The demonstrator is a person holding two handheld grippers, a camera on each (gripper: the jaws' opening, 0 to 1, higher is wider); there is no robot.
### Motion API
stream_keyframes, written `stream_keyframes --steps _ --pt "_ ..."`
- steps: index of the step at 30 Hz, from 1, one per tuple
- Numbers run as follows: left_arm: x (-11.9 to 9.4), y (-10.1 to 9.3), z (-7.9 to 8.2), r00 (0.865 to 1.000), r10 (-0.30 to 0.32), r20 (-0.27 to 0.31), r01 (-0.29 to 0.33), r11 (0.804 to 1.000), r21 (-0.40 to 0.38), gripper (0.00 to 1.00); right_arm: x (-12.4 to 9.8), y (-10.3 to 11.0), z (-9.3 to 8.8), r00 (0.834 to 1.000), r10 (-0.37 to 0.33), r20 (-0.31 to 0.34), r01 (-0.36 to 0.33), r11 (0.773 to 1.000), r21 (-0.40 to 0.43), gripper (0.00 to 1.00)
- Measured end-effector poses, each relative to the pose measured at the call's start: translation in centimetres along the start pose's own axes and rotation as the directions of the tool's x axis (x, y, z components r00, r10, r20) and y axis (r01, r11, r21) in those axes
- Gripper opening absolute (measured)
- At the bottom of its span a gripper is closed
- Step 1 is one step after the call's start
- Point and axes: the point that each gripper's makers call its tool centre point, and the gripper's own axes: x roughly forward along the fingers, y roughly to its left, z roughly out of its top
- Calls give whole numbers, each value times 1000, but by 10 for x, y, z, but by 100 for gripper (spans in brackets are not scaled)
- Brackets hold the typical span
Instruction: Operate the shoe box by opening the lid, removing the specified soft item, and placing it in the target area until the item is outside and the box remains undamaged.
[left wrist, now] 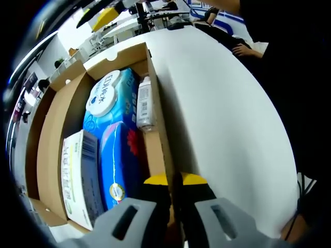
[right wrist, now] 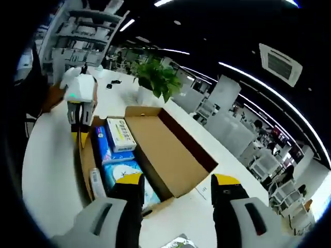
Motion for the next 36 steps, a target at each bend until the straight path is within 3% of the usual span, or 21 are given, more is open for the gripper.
stream_keyframes --steps 7,13,18,24,26,32,36 --pt "0 3 -1 1000 1 1 -1 1000 6 4 29 41 26 998 50 40 -47 997 -67 53" --pt "-1 5 -2 1000 -16 26 17 1000 -11 4 48 59 39 998 15 66 -6 990 -140 53" --pt "0 4 -4 1000 -2 7 2 1000 1 4 63 80 36 998 32 47 -24 987 -156 54" --pt "0 5 -3 1000 -4 10 4 1000 0 4 73 95 35 999 21 34 -13 973 -232 54" --pt "0 5 -3 1000 -6 12 6 1000 0 4 78 100 34 1000 5 19 1 949 -316 54" --pt "0 4 -2 1000 -8 15 8 1000 -2 4 96 123 33 1000 4 11 1 910 -414 54" --pt "1 3 -3 1000 -8 9 8 1000 3 4 102 124 36 1000 -9 7 11 890 -456 55"
